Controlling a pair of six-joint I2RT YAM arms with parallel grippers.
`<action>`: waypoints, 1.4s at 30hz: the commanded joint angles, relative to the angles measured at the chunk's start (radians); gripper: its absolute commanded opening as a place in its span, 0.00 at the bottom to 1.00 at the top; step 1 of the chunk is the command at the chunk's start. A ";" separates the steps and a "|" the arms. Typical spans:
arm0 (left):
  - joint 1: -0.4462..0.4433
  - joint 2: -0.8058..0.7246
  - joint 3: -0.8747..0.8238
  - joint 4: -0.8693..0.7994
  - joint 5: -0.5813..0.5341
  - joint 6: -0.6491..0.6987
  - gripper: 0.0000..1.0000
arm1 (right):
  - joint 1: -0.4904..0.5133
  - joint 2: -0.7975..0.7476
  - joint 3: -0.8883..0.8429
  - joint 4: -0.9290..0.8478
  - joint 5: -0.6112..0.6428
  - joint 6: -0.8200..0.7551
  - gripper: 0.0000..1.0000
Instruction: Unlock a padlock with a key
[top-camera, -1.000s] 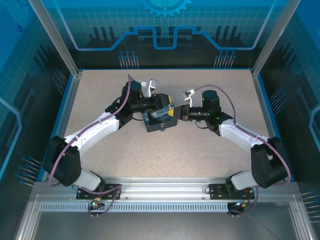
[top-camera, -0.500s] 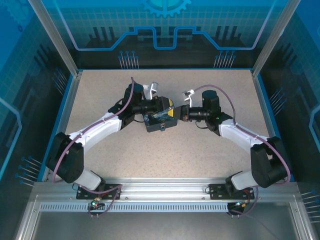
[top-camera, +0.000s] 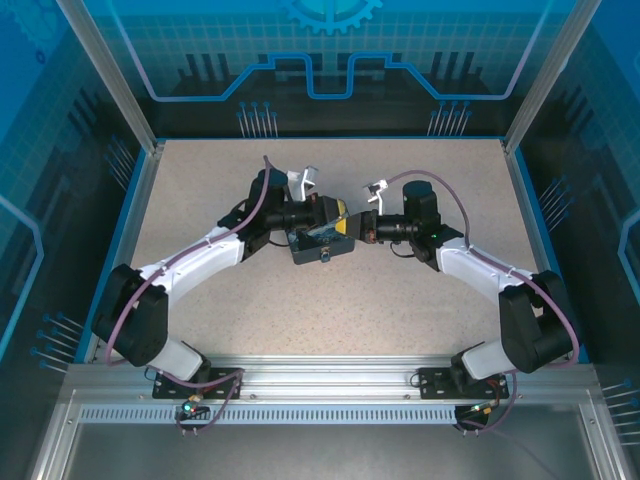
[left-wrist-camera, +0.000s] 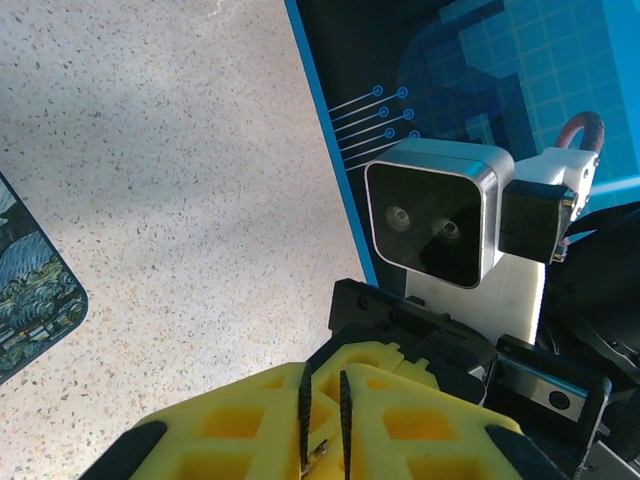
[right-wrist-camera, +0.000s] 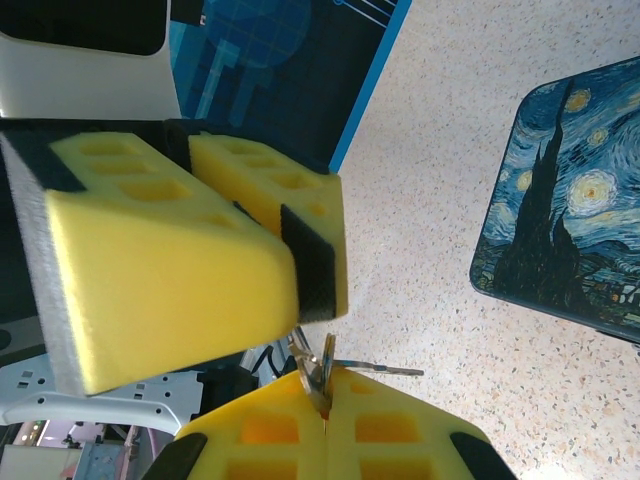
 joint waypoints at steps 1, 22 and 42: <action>-0.006 0.009 -0.022 0.027 0.022 0.016 0.14 | -0.009 0.009 0.028 0.008 -0.016 0.012 0.00; -0.004 -0.011 -0.006 0.082 -0.038 0.044 0.00 | -0.151 -0.186 -0.093 0.020 0.009 0.181 0.68; -0.004 0.004 0.013 0.134 -0.081 -0.134 0.00 | -0.059 -0.171 -0.021 0.087 0.109 0.086 0.48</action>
